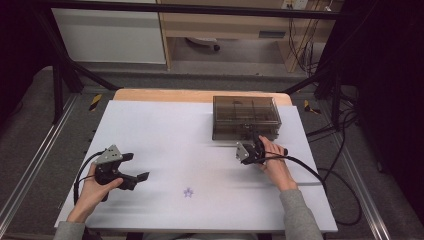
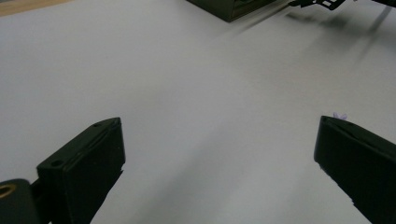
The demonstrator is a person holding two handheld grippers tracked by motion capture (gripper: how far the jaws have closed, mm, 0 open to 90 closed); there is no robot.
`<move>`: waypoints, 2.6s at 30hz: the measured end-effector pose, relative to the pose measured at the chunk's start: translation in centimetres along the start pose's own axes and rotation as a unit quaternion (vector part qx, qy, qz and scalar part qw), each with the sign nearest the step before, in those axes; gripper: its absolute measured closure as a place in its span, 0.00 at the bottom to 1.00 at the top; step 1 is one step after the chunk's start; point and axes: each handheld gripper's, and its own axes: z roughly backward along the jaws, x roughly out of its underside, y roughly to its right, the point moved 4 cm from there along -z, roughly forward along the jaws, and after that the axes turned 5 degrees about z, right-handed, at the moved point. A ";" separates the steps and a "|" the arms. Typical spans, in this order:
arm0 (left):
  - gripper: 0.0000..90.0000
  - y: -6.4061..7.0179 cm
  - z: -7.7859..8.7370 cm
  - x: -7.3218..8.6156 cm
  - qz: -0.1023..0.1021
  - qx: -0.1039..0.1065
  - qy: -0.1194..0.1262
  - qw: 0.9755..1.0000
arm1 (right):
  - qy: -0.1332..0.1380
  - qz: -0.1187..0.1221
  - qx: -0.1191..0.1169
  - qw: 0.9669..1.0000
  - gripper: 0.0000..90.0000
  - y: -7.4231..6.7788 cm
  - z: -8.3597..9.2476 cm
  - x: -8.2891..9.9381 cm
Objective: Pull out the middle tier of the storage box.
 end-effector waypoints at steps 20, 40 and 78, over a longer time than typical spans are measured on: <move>0.02 0.0 0.0 0.0 0.000 0.000 0.000 1.000 | -0.003 0.033 -0.003 0.999 0.66 1.0 -0.5 -0.1; 0.02 -0.1 0.0 0.0 0.001 0.000 0.000 1.000 | -0.007 0.039 0.001 0.999 0.73 1.0 -0.2 -0.1; 0.02 0.0 0.0 0.0 0.000 0.000 0.000 1.000 | 0.008 0.049 -0.021 0.999 0.73 0.1 1.9 0.0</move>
